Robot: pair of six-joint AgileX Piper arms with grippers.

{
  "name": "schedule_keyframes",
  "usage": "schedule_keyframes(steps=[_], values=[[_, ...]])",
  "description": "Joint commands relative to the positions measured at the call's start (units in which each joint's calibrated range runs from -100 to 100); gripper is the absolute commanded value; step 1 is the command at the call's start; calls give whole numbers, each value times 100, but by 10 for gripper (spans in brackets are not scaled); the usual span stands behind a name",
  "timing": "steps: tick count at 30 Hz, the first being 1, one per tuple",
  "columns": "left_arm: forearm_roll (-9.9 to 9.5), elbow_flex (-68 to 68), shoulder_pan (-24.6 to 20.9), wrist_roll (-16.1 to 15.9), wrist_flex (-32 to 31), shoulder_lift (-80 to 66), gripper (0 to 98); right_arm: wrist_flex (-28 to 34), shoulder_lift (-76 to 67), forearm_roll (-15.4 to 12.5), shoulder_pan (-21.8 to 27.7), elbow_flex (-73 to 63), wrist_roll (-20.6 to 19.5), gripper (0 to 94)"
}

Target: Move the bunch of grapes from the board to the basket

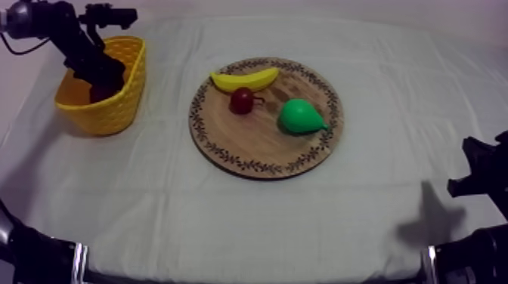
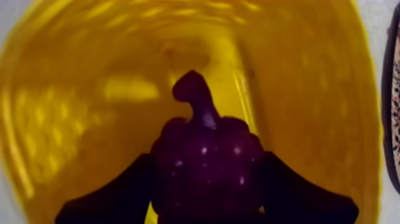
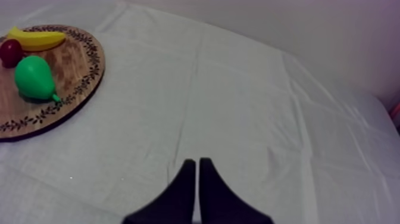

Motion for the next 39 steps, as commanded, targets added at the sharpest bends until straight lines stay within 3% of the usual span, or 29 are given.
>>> schedule_keyframes(steps=[1,6,7,11,13,17,26,39], values=[[6,-6,13,10,-60,78,444,-2,2,-1,1,-1,-5,3],[-9,79,43,68,-224,26,456,-2,2,-1,1,-1,-5,3],[-9,96,45,76,-244,-3,488,-2,2,-1,1,-1,-5,3],[-19,234,42,135,-310,-221,813,-2,2,-1,1,-1,-5,3],[-25,315,41,137,-397,-379,887,-2,2,-1,1,-1,-5,3],[-29,443,41,138,-475,-675,939,-2,2,-1,1,-1,-5,3],[-30,1015,53,195,-562,-1606,899,-2,2,-1,1,-1,-5,3],[-37,3381,161,452,-1143,-4318,644,-2,2,-1,1,-1,-6,3]])
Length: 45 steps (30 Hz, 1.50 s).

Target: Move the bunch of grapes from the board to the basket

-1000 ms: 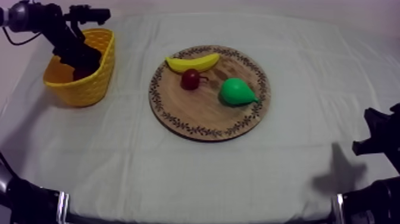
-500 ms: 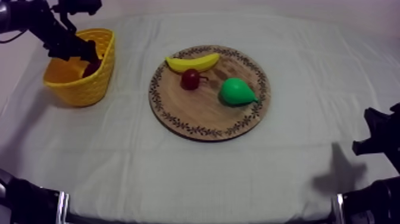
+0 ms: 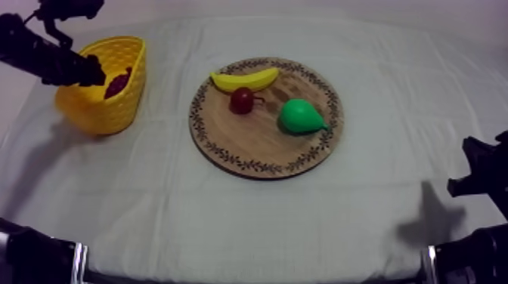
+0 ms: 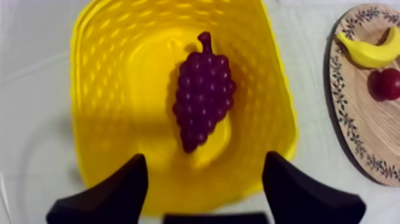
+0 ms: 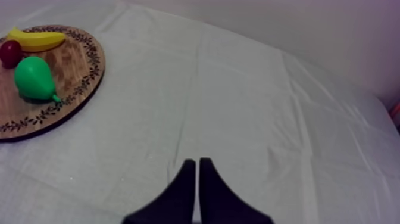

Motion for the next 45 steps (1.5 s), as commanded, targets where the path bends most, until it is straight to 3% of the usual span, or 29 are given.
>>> schedule_keyframes(steps=[1,14,21,30,33,37,39,45], values=[[14,852,8,25,-247,-873,616,-2,2,-1,1,-1,0,3],[39,3793,-9,76,-819,-4503,392,-2,2,-1,1,-1,1,3],[69,4784,200,257,-1085,-5864,308,-2,2,-1,1,-1,1,3],[135,5234,127,101,-1239,-6936,137,-2,2,-1,1,-1,1,3],[33,5262,107,110,-1271,-7234,78,-2,2,-1,1,-1,1,3],[-337,5320,40,679,-1316,-7534,22,-2,2,-1,1,-1,1,3],[-448,5350,-9,798,-1358,-7645,11,-2,2,-1,1,-1,0,3],[-546,5376,-67,972,-1410,-8011,2,-2,2,-1,1,-1,-2,3]])
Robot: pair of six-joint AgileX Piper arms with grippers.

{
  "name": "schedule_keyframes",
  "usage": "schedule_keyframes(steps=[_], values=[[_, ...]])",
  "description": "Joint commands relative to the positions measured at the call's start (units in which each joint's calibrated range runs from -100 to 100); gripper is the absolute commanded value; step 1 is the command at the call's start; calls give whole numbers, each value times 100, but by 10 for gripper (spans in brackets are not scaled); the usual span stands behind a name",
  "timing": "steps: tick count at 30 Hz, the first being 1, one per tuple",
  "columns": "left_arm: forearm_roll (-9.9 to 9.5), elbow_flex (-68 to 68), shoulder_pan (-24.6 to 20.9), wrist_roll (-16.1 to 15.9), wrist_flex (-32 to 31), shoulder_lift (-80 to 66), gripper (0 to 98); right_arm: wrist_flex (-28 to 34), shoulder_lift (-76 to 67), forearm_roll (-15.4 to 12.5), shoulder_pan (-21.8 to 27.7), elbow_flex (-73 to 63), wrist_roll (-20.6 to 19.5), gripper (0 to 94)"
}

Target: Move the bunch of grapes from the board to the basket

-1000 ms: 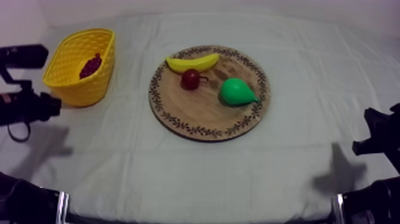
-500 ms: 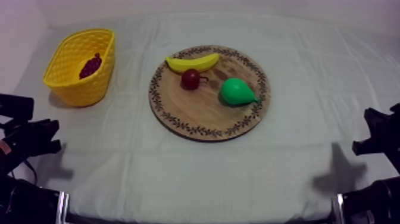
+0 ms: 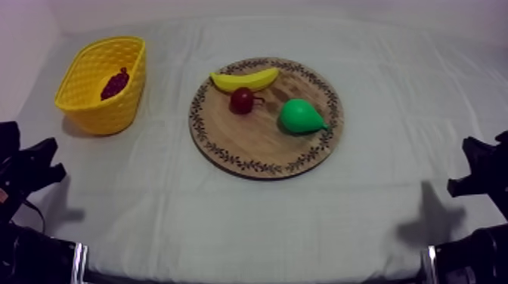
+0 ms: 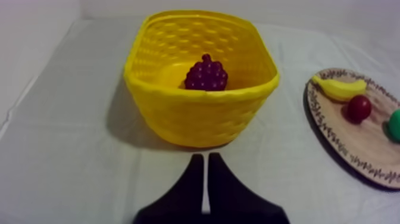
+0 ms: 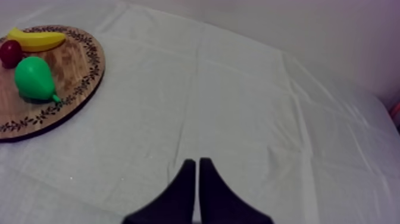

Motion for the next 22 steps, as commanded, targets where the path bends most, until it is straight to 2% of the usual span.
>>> schedule_keyframes(steps=[1,22], values=[[-7,2,-15,129,-4,-143,2,-2,2,-1,1,-1,-1,3],[-17,4,-404,284,-2,-856,1,-2,2,-1,1,-1,1,3]])
